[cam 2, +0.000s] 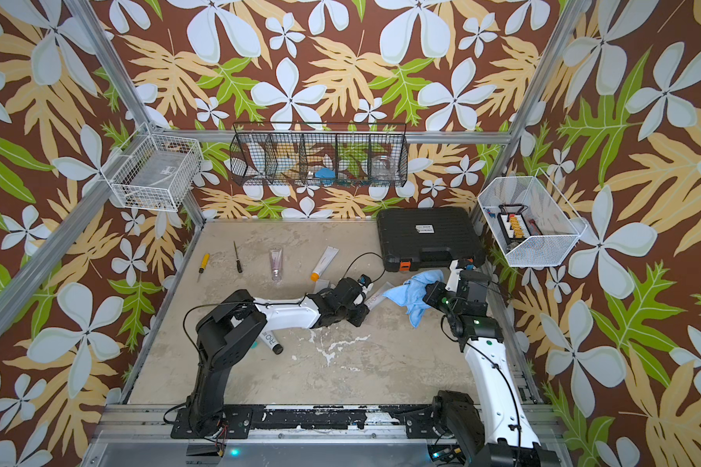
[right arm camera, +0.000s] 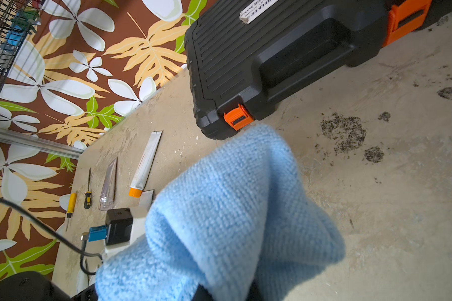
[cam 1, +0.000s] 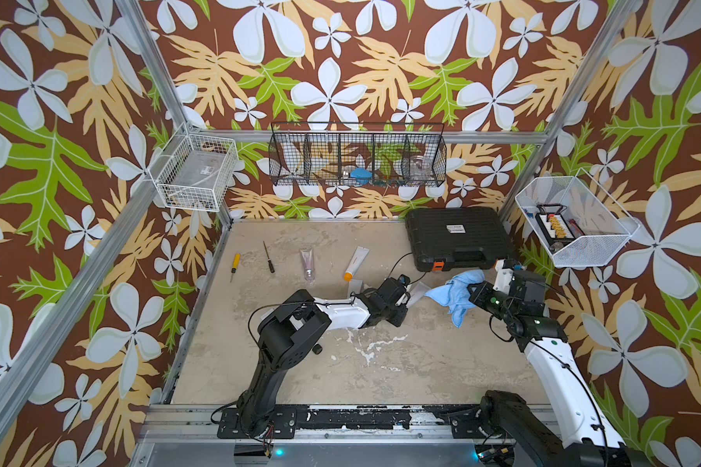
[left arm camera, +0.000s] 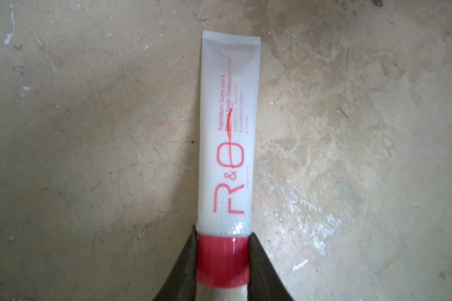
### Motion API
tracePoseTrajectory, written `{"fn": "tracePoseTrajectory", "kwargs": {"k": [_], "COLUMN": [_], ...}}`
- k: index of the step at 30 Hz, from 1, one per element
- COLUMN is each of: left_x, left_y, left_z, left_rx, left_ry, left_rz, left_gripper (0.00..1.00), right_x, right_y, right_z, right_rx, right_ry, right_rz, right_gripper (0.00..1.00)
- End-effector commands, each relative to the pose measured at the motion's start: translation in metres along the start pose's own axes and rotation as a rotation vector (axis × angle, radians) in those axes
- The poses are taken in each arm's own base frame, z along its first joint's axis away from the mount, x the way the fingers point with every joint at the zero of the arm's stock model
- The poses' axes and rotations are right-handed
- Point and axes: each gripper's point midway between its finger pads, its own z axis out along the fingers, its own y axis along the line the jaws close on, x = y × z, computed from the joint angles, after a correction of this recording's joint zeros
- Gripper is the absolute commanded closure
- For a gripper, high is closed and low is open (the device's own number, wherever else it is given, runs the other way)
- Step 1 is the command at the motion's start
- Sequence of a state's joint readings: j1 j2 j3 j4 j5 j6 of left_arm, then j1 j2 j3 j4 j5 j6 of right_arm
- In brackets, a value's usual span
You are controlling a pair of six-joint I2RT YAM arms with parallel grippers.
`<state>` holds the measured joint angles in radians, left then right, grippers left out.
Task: Wipe the surface of the toothpaste tube
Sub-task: Move the toothpaste to the center of the board.
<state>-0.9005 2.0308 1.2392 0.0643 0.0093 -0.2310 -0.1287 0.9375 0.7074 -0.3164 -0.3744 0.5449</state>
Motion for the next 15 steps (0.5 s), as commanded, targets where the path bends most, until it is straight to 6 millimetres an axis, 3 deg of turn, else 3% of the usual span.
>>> {"fn": "tracePoseTrajectory", "kwargs": {"k": [1, 9, 15], "left_x": [0.001, 0.028, 0.049], "left_y": [-0.005, -0.004, -0.007], "left_z": [-0.013, -0.055, -0.079], "left_rx": [0.034, 0.048, 0.071], "left_ry": [-0.009, -0.021, -0.061], "left_rz": [0.020, 0.047, 0.101], "left_gripper": [0.76, 0.80, 0.80], "right_x": [0.002, 0.035, 0.063], "right_y": [0.002, -0.001, 0.017], "right_z": [0.005, 0.031, 0.049], "right_rx": [-0.027, -0.059, -0.120], "right_ry": [0.008, 0.153, 0.272], "right_rz": [-0.016, -0.022, -0.073], "right_gripper": [1.00, 1.00, 1.00]}}
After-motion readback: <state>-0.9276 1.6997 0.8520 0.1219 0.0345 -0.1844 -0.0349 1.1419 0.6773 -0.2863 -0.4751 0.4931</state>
